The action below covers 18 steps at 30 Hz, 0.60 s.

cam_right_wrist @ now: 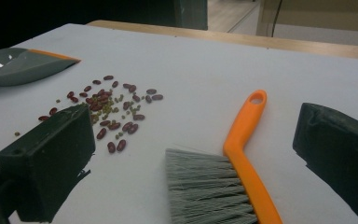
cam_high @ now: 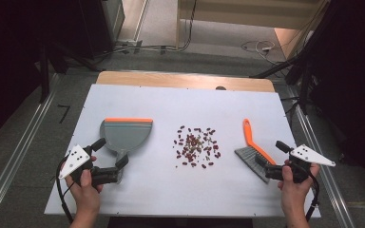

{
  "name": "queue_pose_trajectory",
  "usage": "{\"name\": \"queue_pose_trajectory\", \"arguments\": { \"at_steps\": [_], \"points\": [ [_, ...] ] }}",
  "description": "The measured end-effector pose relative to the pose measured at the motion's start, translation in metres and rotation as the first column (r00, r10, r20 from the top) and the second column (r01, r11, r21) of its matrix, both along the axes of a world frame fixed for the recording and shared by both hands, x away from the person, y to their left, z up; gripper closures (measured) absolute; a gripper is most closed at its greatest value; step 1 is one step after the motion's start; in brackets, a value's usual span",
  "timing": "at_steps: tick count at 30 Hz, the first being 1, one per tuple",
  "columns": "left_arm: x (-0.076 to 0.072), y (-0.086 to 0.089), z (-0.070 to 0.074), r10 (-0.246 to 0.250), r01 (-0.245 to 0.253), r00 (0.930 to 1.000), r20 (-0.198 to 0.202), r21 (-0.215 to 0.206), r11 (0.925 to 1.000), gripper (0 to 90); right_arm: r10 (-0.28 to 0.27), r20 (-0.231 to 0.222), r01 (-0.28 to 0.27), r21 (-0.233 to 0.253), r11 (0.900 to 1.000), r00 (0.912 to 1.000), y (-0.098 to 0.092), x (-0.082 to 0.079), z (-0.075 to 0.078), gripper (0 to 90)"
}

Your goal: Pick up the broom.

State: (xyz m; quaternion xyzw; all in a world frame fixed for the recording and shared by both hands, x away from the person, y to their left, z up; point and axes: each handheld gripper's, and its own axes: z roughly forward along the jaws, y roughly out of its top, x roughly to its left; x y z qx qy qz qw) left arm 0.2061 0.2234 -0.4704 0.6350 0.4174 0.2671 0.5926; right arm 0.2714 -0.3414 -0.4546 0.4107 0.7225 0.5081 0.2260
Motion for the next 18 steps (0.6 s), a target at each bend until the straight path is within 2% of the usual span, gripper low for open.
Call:
{"name": "queue_pose_trajectory", "arguments": {
  "at_steps": [7,12,16,18],
  "points": [
    [0.0,-0.001,0.0,-0.005,0.005,1.0,-0.005,-0.011,0.9999,0.0,-0.003,0.005,0.003,-0.011,1.0,1.0,0.004,0.004,0.007,0.0],
    [0.0,-0.001,0.0,-0.004,0.004,1.0,-0.006,0.001,1.0,0.0,-0.018,-0.004,0.018,-0.031,0.999,0.9998,0.004,0.011,0.013,0.0],
    [0.001,-0.001,0.0,-0.003,0.003,1.0,-0.003,0.005,1.0,0.0,-0.025,-0.033,0.023,-0.065,0.998,0.9992,0.006,0.021,0.015,0.0],
    [0.002,-0.003,0.0,-0.007,0.007,1.0,0.001,0.011,0.9999,0.0,-0.029,-0.056,0.026,-0.042,0.999,0.998,0.004,0.027,0.013,0.0]
  ]
}}
